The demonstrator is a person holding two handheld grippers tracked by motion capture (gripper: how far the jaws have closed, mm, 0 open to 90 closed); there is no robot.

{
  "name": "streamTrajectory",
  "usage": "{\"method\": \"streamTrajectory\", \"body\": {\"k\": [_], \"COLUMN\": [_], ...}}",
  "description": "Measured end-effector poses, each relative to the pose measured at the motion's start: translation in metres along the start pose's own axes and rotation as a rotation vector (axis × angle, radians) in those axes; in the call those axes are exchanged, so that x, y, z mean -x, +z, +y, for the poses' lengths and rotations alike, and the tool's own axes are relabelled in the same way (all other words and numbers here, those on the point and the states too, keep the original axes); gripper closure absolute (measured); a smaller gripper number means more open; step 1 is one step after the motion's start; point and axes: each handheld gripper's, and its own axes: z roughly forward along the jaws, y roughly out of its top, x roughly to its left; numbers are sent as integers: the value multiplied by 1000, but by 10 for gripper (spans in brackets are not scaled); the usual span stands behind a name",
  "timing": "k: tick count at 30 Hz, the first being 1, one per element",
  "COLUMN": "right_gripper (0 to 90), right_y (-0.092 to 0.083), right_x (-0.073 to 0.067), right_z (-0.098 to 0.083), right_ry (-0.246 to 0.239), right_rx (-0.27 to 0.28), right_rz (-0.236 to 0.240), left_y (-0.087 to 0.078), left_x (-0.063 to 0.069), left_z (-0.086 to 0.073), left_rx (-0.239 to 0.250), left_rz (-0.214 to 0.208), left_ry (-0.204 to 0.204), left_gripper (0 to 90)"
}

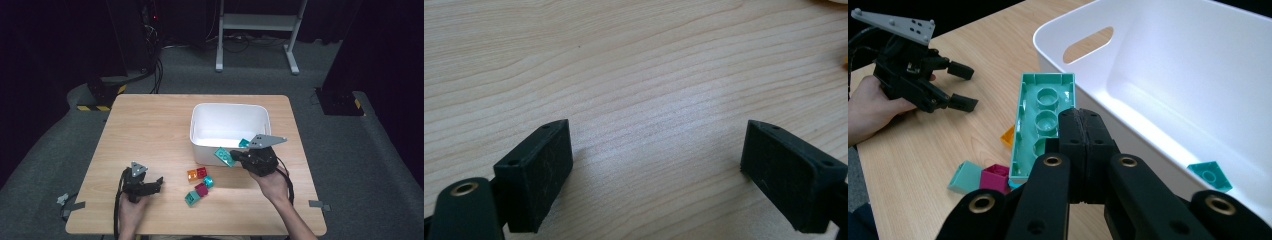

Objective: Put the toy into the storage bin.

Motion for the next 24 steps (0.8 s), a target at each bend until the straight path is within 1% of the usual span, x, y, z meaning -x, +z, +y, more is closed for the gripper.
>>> {"method": "streamTrajectory", "body": {"k": [2,5,7,13,18,20,21,24], "right_gripper": [898,898,899,898,898,898,898,897], "right_y": [-1,-3,-5,-2,-1,-1,0,2], "right_x": [2,6,12,21,27,30,32,38], "right_z": [3,8,11,16,24,25,26,28], "right_ry": [3,11,28,47,50,59,58,68], "right_rx": [6,17,27,29,33,34,38,45], "right_rz": [2,-7,-9,-17,-42,-51,-65,-77], "left_y": [0,0,0,0,0,0,0,0], "left_x": [0,0,0,0,0,0,0,0], "left_z": [0,0,0,0,0,0,0,0], "left_rx": [0,0,0,0,0,0,0,0], "left_rz": [0,1,1,-1,0,0,0,0], "left_ry": [0,0,0,1,1,1,1,1], "left_gripper": [133,133,133,133,133,133,134,134]}}
